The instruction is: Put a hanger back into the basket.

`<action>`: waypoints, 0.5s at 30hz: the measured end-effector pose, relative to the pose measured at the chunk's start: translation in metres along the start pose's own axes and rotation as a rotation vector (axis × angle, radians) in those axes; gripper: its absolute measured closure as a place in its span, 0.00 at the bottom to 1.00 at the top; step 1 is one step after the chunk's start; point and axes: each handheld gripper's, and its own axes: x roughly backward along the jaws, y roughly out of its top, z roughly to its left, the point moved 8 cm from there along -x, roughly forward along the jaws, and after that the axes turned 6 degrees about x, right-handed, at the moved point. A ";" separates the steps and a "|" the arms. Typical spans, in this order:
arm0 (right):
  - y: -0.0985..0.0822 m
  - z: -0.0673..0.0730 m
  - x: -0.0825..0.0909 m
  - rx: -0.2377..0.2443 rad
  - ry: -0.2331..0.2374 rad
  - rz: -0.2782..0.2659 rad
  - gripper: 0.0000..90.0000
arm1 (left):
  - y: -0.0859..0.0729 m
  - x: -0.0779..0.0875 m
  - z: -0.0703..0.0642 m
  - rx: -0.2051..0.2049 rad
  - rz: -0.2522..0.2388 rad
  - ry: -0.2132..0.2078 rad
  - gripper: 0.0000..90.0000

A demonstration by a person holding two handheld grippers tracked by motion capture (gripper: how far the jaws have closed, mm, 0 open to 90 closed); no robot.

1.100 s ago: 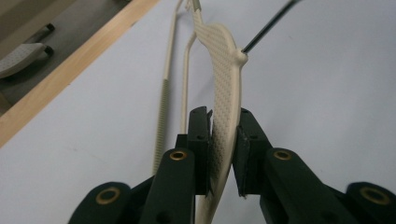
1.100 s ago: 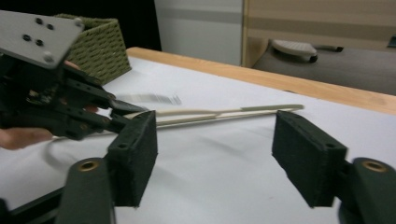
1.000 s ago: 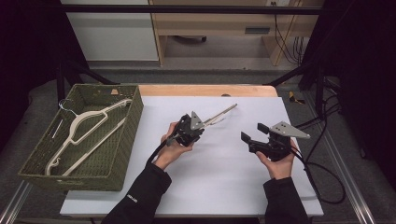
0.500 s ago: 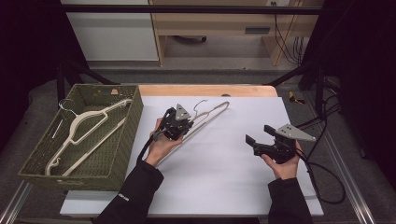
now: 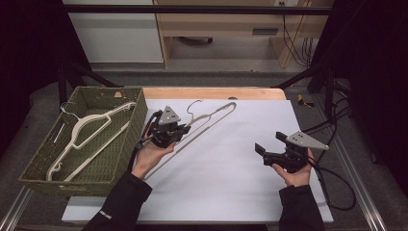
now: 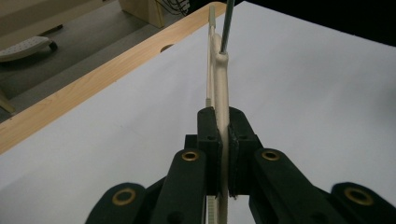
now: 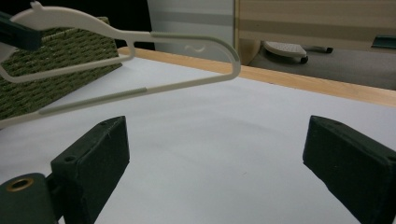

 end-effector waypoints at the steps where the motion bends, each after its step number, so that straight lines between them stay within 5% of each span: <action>1: -0.001 0.000 0.002 -0.003 0.000 0.004 0.08 | 0.001 0.005 -0.001 0.005 -0.007 -0.012 0.95; 6: -0.003 0.001 0.008 0.006 -0.002 0.005 0.06 | 0.006 0.029 -0.002 0.009 -0.030 -0.042 0.95; 15: -0.010 0.001 0.017 0.005 -0.008 0.012 0.06 | 0.022 0.075 0.000 -0.008 -0.069 -0.031 0.95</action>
